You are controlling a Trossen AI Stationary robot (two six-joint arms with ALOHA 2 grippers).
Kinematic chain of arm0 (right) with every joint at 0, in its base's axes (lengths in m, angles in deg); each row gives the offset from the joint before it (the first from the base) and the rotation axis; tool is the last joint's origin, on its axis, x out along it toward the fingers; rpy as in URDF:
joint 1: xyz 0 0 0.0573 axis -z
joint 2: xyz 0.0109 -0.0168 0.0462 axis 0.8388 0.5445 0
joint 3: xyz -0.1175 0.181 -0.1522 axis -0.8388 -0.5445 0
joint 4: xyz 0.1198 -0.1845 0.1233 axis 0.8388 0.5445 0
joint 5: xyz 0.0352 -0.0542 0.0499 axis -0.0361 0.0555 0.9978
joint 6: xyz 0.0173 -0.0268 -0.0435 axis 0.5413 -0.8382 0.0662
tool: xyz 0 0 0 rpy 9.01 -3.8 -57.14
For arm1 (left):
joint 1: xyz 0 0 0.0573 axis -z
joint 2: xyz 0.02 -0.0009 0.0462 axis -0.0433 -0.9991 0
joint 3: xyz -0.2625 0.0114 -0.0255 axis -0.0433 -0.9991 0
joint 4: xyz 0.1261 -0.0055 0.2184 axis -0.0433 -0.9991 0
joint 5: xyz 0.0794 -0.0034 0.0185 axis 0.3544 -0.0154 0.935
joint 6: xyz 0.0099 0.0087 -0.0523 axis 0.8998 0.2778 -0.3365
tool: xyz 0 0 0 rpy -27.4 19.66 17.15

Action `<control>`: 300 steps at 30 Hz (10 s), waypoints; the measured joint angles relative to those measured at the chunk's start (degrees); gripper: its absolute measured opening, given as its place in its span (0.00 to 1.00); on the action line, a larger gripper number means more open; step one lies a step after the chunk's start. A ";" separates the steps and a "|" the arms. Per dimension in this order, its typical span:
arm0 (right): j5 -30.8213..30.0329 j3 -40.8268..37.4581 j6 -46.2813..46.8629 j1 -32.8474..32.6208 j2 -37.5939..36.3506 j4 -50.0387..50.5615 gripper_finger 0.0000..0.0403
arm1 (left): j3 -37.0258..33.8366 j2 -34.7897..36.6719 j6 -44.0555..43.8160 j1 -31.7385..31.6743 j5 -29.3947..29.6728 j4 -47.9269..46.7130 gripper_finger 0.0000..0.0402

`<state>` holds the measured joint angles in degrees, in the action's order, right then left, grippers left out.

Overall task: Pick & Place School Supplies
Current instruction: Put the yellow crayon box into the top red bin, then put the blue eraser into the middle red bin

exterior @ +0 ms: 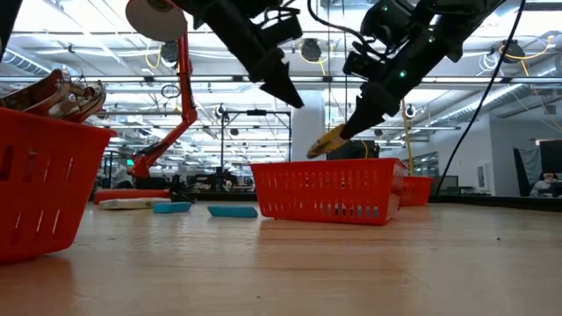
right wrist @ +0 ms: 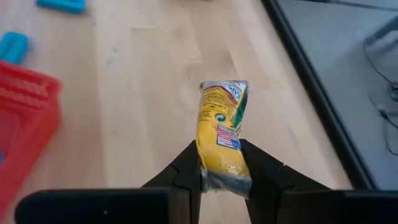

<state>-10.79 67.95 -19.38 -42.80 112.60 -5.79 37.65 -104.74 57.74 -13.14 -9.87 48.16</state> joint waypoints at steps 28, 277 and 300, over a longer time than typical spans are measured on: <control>-3.78 -5.93 3.87 20.13 -15.58 13.30 0.18 | -43.61 32.75 -17.69 6.56 0.65 26.07 0.71; -11.27 4.55 9.07 -22.74 -4.92 10.27 0.61 | -26.48 2.52 -62.03 16.06 9.74 -13.46 0.64; -11.27 4.55 8.76 -22.94 -4.92 10.24 0.61 | -28.78 4.27 -68.78 16.76 9.29 -13.27 0.64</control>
<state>-22.06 72.50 -10.61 -65.74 107.68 4.45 8.87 -100.47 -11.04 3.62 -0.58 34.89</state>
